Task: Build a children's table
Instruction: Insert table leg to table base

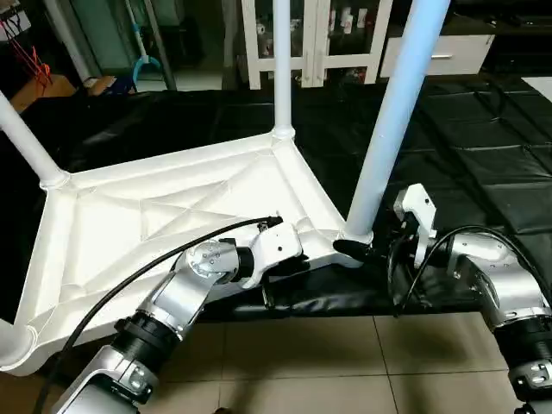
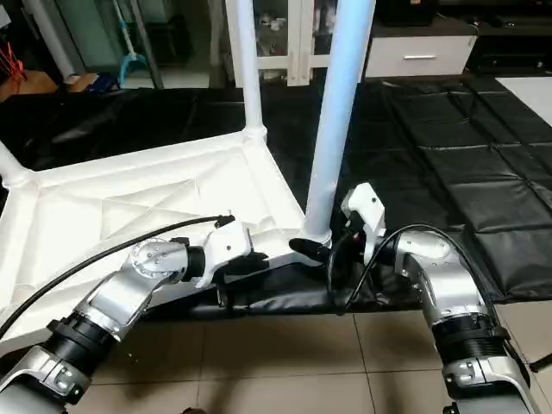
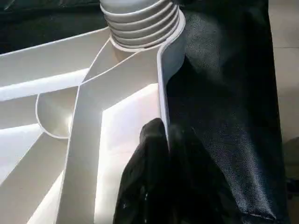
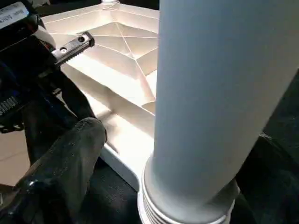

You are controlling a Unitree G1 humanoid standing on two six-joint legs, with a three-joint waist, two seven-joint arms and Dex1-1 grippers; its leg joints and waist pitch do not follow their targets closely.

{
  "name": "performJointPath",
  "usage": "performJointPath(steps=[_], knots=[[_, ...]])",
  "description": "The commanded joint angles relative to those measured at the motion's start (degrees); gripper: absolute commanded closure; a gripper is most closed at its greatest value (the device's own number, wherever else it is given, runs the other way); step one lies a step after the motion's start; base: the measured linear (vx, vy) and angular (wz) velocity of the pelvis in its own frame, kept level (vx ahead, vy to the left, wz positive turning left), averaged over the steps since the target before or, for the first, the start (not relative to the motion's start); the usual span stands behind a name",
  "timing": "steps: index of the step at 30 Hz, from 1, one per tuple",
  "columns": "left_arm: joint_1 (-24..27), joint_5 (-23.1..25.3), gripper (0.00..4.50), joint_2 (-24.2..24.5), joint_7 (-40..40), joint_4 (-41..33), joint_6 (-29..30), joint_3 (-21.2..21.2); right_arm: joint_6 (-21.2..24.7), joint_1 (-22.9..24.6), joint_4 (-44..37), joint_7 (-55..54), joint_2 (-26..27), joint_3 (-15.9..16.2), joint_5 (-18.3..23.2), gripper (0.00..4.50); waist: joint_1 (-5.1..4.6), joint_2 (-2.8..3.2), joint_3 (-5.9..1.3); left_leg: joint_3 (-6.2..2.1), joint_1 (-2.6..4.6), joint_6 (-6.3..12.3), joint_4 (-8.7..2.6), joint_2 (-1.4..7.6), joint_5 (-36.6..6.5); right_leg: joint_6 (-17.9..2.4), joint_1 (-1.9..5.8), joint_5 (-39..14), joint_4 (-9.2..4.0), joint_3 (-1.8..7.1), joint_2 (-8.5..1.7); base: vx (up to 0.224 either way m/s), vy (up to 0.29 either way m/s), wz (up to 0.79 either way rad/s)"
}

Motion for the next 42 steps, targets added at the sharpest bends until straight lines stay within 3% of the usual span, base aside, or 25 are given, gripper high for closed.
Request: performJointPath(steps=[1,3,4,9,10,13,20,28,32,35,39,42], knots=[[-0.29,0.36,4.5,0.1,-2.23,0.09,-1.02,-1.8,0.81,-0.43,-0.07,1.1,-0.76,-0.27,0.36,0.54,-0.14,-0.75,-3.88,-1.21,1.62,7.99,-3.84,3.17,-3.25,-16.86,1.96,12.89,-3.64,1.81,-2.94,0.0,0.0,0.0],[-0.25,0.37,4.5,0.23,-2.65,0.03,-1.17,-1.73,1.21,-0.73,0.47,1.85,-1.26,-0.18,0.18,0.6,-0.02,-0.83,-3.92,-1.17,1.61,8.55,-3.72,3.12,-2.58,-17.0,1.99,13.54,-3.62,1.78,-2.92,0.0,0.0,0.0],[-0.24,0.38,4.5,0.3,-2.87,-0.01,-1.25,-1.75,1.24,-0.95,0.88,2.07,-1.37,-0.15,0.08,0.88,0.06,-0.8,-3.89,-1.15,1.58,8.77,-3.69,3.14,-2.58,-17.07,1.97,13.37,-3.61,1.79,-2.95,0.0,0.0,0.0],[-0.28,0.27,4.5,0.53,-3.81,-0.12,-1.46,-1.95,1.07,-2.02,2.44,2.89,-0.98,0.22,-0.51,1.07,0.09,-0.64,-3.78,-1.2,1.64,7.75,-3.94,3.23,-4.69,-17.2,1.94,10.62,-3.79,1.71,-2.9,0.0,0.0,0.0],[-0.3,0.34,4.5,0.5,-3.92,-0.15,-1.44,-1.9,0.97,-2.34,2.74,3.12,-0.88,0.3,-0.62,1.39,0.07,-0.74,-3.79,-1.19,1.67,7.63,-3.95,3.25,-4.73,-17.28,1.94,10.74,-3.77,1.74,-2.91,0.0,0.0,0.0],[-0.29,0.41,4.5,0.53,-4.08,-0.18,-1.44,-1.85,1.07,-2.56,2.87,3.47,-0.85,0.32,-0.56,1.42,0.13,-0.64,-3.9,-1.19,1.69,7.86,-3.8,3.21,-3.82,-17.41,1.93,11.95,-3.64,1.75,-2.94,0.0,0.0,0.0],[0.07,0.4,4.5,0.85,-5.02,-0.62,-1.25,-2.01,0.86,-3.06,3.52,4.8,-1.07,0.43,-0.76,2.23,0.26,-0.7,-3.93,-1.15,1.62,8.47,-3.68,3.17,-3.27,-17.53,1.97,12.46,-3.56,1.69,-2.93,0.0,0.0,0.0],[-0.39,1.0,4.5,0.57,-5.13,-0.04,-0.89,-2.34,-1.43,-3.27,6.05,-1.79,1.06,0.0,-3.53,2.46,-0.05,-0.57,-3.84,-1.2,1.55,7.95,-3.84,3.13,-4.01,-17.49,1.96,11.23,-3.65,1.67,-2.95,0.0,0.0,0.0],[-1.59,1.93,4.5,-0.69,-2.08,1.76,0.56,-1.65,-2.28,-4.21,9.11,-10.51,3.71,-1.48,-5.49,2.49,-0.79,-0.22,-3.44,-1.29,1.73,5.29,-4.57,3.09,-8.83,-16.97,1.94,4.96,-4.25,1.65,-2.86,0.0,0.0,0.0],[-3.19,2.48,4.5,-2.23,1.6,3.88,1.58,-0.48,-1.95,-5.2,11.07,-19.02,6.54,-3.19,-6.44,2.49,-1.39,-0.23,-3.12,-1.35,2.04,1.73,-5.25,3.09,-14.18,-15.86,1.68,-1.89,-4.98,1.98,-2.85,0.0,0.0,0.0],[-5.99,4.18,4.5,-5.59,9.71,7.83,2.89,1.53,-2.22,-7.01,13.67,-32.59,11.59,-5.57,-7.8,2.5,-2.38,-0.19,-3.05,-1.4,2.04,-0.25,-5.48,2.87,-15.85,-14.97,1.33,-3.63,-5.2,2.24,-2.79,0.0,0.0,0.0],[-7.51,4.88,4.5,-8.07,15.97,10.17,3.6,3.44,-2.96,-7.8,14.47,-40.7,14.34,-6.6,-8.9,2.5,-2.74,-0.29,-3.24,-1.37,1.88,-0.27,-5.43,2.77,-14.74,-14.66,1.35,-2.02,-5.19,2.36,-2.74,0.0,0.0,0.0]])
